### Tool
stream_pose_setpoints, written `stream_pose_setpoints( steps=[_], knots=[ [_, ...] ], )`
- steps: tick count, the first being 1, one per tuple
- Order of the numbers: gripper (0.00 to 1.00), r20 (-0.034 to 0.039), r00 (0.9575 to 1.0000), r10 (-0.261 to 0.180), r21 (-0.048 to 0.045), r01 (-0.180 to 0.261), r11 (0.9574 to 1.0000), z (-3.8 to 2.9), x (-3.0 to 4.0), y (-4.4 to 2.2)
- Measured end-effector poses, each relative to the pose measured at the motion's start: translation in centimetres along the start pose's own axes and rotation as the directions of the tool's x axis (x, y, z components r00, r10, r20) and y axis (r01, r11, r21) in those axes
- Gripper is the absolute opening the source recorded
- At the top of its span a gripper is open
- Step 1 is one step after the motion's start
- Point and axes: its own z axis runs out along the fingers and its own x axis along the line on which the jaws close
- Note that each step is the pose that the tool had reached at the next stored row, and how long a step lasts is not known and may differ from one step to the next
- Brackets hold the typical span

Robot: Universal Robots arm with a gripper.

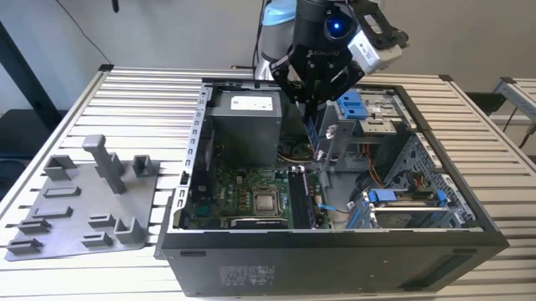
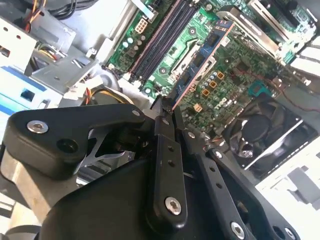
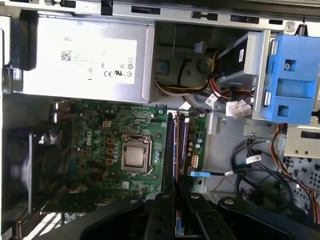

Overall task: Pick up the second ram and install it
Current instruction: 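Insert the second ram into the second slot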

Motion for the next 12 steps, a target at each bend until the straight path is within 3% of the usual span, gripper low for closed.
stream_pose_setpoints(
  steps=[5, 12],
  knots=[
    [0.14, -0.0028, 0.9975, 0.07, 0.0008, -0.07, 0.9975, 0.07, 0.0, 0.0],
    [0.14, -0.003, 0.9971, 0.076, 0.0005, -0.076, 0.9971, 0.15, -0.02, 0.01]
  ],
)
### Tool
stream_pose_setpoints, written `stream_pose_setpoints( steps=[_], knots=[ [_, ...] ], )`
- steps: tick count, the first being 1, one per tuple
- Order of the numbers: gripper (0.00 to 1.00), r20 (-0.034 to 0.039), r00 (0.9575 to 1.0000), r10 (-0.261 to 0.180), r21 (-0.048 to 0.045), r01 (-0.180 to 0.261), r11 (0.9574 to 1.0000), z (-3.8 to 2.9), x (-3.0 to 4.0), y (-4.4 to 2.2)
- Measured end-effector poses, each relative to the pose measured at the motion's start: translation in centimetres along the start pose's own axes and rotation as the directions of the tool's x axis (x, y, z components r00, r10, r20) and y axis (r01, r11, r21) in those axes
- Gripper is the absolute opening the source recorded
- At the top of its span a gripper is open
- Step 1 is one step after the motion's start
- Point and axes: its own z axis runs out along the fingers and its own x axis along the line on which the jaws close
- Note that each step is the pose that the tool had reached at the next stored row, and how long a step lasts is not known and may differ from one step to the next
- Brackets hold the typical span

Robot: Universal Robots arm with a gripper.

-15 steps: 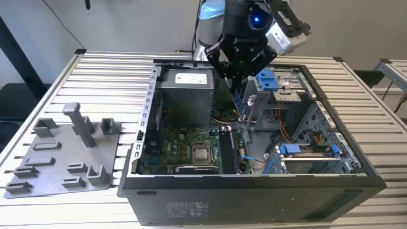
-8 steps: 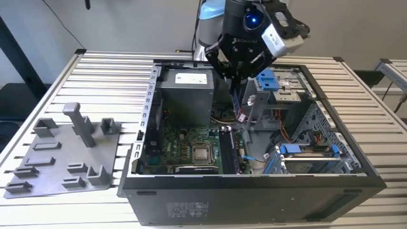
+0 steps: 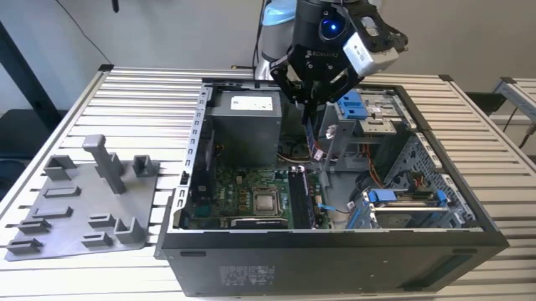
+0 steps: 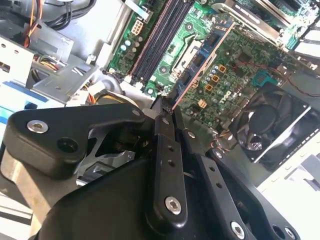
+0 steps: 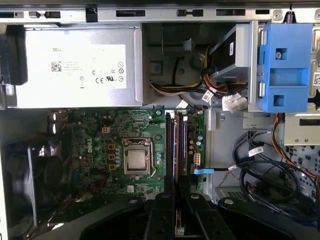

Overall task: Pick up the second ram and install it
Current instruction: 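Insert the second ram into the second slot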

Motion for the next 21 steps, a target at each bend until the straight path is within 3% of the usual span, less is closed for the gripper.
stream_pose_setpoints(
  steps=[6, 21],
  knots=[
    [0.14, -0.006, 0.9999, -0.009, 0.0003, 0.009, 1.0, 0.24, -0.53, -0.04],
    [0.14, -0.0057, 0.9997, -0.023, -0.0012, 0.023, 0.9997, 1.89, -0.72, -0.48]
  ],
)
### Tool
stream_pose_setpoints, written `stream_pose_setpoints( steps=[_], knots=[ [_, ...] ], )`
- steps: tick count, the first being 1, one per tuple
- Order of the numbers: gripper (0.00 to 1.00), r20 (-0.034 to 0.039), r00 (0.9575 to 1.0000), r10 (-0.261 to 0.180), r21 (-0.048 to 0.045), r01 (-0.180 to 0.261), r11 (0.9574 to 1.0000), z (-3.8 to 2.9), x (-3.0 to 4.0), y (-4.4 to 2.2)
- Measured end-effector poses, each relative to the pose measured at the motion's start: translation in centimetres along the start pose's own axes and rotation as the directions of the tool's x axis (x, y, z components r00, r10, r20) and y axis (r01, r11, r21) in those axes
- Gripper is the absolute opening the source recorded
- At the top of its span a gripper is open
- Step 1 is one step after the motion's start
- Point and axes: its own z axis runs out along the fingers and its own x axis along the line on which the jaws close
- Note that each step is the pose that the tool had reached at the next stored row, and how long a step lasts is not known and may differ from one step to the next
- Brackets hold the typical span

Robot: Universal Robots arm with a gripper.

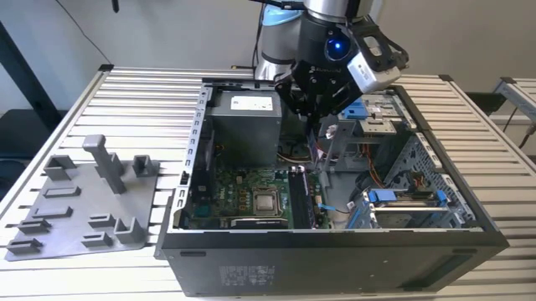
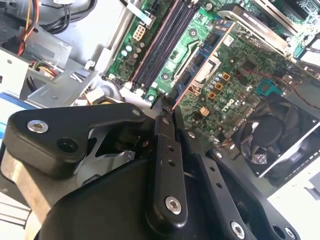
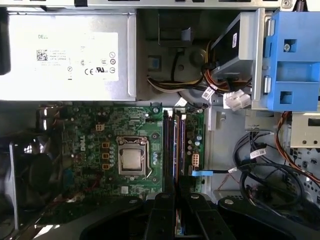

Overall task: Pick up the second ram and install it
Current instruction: 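Insert the second ram into the second slot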

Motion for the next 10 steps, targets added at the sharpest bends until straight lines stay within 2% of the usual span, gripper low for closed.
stream_pose_setpoints(
  steps=[10],
  knots=[
    [0.14, 0.0001, 1.0, -0.006, -0.0002, 0.006, 1.0, 1.0, -0.37, -0.48]
  ],
)
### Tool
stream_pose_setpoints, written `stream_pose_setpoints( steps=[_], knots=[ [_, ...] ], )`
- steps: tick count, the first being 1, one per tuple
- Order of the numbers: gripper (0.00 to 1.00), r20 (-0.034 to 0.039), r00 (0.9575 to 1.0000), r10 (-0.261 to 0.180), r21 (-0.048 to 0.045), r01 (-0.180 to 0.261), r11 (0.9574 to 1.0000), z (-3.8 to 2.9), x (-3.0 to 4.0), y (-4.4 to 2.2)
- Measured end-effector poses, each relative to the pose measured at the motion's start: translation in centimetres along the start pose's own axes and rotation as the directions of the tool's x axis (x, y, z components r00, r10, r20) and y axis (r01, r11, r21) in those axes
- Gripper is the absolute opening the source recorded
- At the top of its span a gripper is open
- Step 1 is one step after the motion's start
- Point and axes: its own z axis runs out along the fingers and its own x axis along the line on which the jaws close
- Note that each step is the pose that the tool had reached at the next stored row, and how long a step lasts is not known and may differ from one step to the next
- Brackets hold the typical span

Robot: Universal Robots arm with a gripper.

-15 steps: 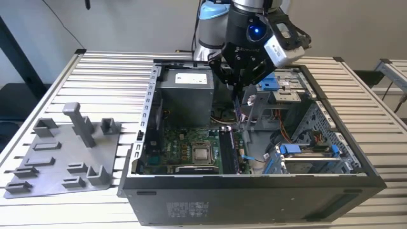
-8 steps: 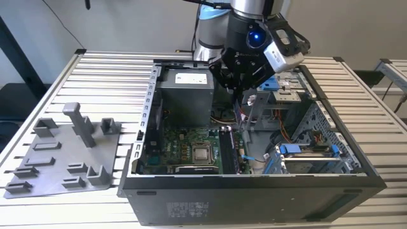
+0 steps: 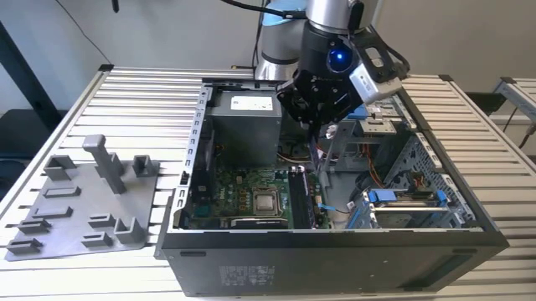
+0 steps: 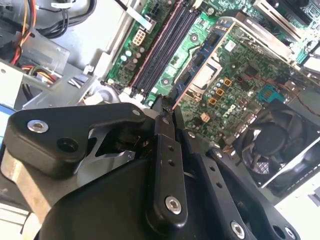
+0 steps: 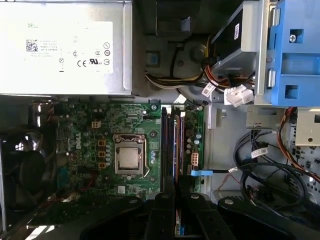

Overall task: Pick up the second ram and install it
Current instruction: 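Insert the second ram into the second slot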

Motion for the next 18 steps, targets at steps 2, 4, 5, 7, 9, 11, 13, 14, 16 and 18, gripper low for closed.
stream_pose_setpoints(
  steps=[2, 4, 5, 7, 9, 11, 13, 14, 16, 18],
  knots=[
    [0.14, -0.0001, 1.0, -0.001, 0.0, 0.001, 1.0, 0.23, -0.08, -0.11],
    [0.14, 0.0, 1.0, -0.002, -0.0003, 0.002, 1.0, 0.6, -0.08, -0.23],
    [0.14, 0.0, 1.0, -0.003, -0.0004, 0.003, 1.0, 0.78, -0.08, -0.28],
    [0.14, 0.0, 1.0, -0.003, -0.0003, 0.003, 1.0, 1.12, -0.08, -0.35],
    [0.14, -0.0021, 1.0, -0.004, -0.0003, 0.004, 1.0, 1.27, -0.25, -0.4],
    [0.14, -0.0021, 1.0, -0.004, -0.0003, 0.004, 1.0, 1.55, -0.24, -0.44],
    [0.14, -0.0021, 1.0, -0.004, -0.0004, 0.004, 1.0, 1.91, -0.25, -0.44],
    [0.14, -0.0021, 1.0, -0.004, -0.0004, 0.004, 1.0, 2.1, -0.25, -0.43],
    [0.14, -0.0022, 1.0, -0.003, -0.0004, 0.003, 1.0, 2.46, -0.25, -0.43],
    [0.14, -0.0023, 1.0, 0.0, -0.0004, 0.0, 1.0, 2.77, -0.25, -0.42]
  ],
)
